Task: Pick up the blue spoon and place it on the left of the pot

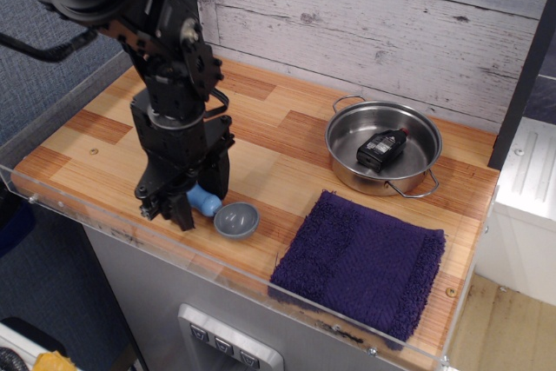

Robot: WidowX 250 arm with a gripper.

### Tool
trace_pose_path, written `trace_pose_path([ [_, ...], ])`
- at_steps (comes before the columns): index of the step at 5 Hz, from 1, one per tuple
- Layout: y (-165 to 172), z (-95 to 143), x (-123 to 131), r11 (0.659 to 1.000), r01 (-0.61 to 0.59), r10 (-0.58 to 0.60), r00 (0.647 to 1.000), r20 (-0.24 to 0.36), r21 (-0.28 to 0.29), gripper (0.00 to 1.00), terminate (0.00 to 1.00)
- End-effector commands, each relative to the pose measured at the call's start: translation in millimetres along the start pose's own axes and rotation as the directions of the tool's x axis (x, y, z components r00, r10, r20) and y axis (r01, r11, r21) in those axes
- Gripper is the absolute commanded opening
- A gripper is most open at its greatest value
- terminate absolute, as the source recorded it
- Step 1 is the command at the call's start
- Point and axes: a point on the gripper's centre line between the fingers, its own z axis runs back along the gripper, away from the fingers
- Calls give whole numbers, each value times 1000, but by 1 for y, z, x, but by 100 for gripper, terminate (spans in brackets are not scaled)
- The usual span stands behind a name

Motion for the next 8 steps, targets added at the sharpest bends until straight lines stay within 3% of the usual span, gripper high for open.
trace_pose_path([
  [1, 0, 9, -12, 1000, 9, -8, 999, 35, -21, 0, 0],
  [3, -4, 31, -22, 998, 26, -23, 999, 43, -61, 0, 0],
  [5, -38, 75, -8, 986, -16, 28, 997, 73, -166, 0, 0],
  [6, -61, 80, 5, 981, -32, 47, 996, 75, -190, 0, 0],
  [8, -100, 63, 41, 979, -84, 99, 992, 75, -184, 0, 0],
])
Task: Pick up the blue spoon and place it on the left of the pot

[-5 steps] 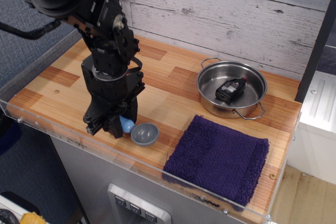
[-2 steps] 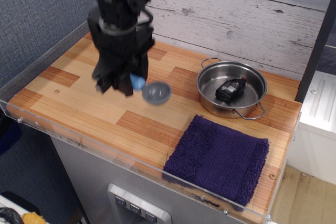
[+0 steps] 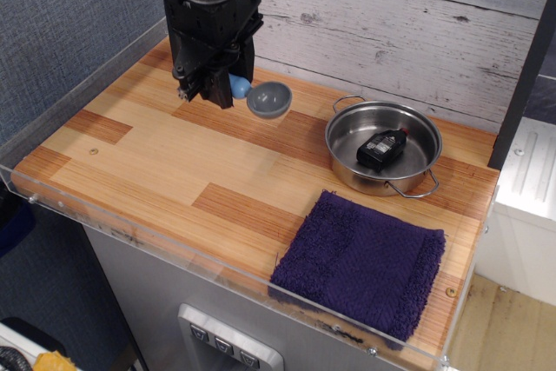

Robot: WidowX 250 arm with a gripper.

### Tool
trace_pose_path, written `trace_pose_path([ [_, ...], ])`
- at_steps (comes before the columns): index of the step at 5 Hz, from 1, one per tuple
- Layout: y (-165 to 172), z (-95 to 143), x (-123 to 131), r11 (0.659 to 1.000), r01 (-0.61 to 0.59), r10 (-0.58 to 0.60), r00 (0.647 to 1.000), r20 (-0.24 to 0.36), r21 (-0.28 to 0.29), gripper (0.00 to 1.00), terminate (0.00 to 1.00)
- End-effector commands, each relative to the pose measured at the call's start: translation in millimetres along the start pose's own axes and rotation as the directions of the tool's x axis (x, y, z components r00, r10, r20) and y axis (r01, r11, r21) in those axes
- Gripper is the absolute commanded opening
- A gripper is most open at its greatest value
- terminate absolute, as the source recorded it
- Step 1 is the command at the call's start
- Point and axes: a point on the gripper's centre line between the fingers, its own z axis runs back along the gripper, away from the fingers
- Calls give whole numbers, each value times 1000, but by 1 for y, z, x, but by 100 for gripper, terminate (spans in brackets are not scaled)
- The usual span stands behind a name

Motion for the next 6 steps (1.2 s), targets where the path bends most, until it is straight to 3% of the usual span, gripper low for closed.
trace_pose_path([
  [1, -36, -10, 19, 999, -37, 38, 999, 17, -39, 0, 0],
  [3, -63, -25, 18, 998, -56, 58, 997, 48, -33, 0, 0],
  [6, -60, -52, -6, 999, -39, 40, 997, 68, -7, 0, 0],
])
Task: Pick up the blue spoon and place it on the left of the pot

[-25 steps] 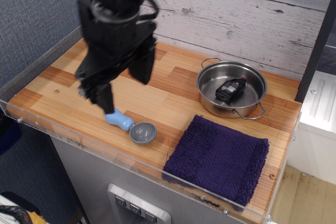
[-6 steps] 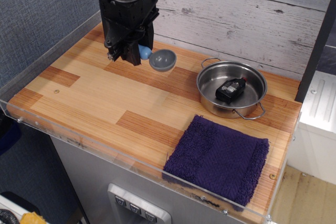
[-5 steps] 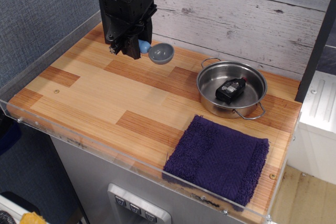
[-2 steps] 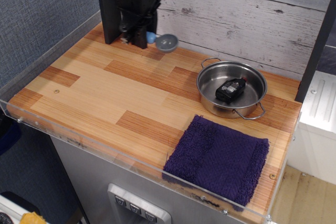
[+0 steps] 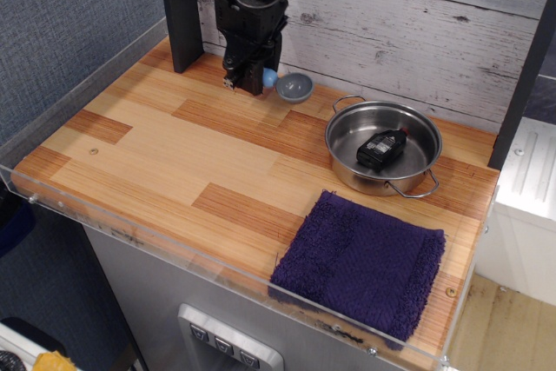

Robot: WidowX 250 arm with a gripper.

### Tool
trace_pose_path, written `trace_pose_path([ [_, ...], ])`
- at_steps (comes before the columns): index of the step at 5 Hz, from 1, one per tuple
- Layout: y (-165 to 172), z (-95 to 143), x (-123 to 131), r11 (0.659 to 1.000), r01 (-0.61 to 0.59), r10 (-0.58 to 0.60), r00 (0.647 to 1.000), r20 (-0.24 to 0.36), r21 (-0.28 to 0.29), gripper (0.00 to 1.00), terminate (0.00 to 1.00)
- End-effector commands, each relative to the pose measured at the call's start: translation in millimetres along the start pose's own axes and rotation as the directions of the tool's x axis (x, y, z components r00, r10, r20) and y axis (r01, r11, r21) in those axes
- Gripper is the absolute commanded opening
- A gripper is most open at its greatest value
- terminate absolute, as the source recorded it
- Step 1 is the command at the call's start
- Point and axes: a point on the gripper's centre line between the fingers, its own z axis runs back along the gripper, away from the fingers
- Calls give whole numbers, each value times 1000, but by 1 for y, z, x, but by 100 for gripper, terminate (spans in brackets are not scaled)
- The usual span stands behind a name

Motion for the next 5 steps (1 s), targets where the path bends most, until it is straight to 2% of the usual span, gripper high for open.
trace_pose_path([
  [1, 1, -3, -13, 1000, 5, -5, 1000, -10, -18, 0, 0],
  [3, 11, -13, -14, 1000, 16, -16, 999, -41, -4, 0, 0],
  [4, 12, -12, -11, 1000, 8, -8, 998, -64, 3, 100, 0],
  [5, 11, -6, -11, 1000, 1, -2, 998, -65, -4, 100, 0],
])
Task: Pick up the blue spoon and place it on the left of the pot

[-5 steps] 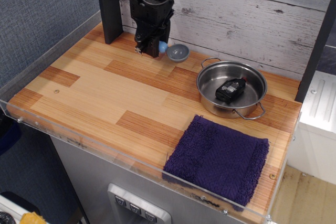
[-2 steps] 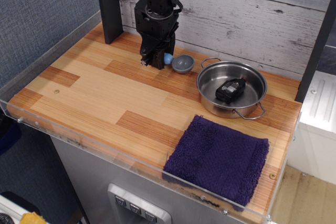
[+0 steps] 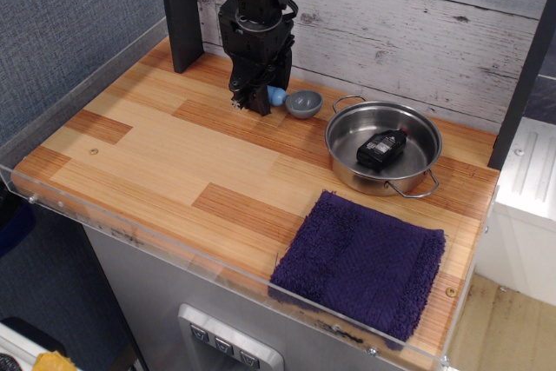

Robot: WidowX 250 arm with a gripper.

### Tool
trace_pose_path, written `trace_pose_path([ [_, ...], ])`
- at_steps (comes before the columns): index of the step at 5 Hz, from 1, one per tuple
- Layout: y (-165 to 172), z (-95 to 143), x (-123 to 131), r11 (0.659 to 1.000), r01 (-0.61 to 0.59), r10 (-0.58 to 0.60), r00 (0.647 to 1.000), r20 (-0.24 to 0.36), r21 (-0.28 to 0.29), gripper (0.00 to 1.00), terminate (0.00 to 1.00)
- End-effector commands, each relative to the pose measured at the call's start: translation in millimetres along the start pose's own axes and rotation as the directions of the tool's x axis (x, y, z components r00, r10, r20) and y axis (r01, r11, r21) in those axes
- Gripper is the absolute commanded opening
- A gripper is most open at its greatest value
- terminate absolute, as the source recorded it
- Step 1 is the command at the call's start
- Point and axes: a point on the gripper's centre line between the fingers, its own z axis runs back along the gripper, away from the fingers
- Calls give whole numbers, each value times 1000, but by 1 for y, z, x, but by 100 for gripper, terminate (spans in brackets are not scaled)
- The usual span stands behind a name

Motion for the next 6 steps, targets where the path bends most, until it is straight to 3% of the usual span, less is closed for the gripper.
trace_pose_path([
  [1, 1, 22, -6, 999, -10, 11, 1000, 6, -32, 100, 0],
  [3, 0, 52, -9, 997, -9, 9, 1000, 1, -81, 100, 0],
  [6, 5, 145, 0, 970, -38, 36, 999, -14, -239, 100, 0],
])
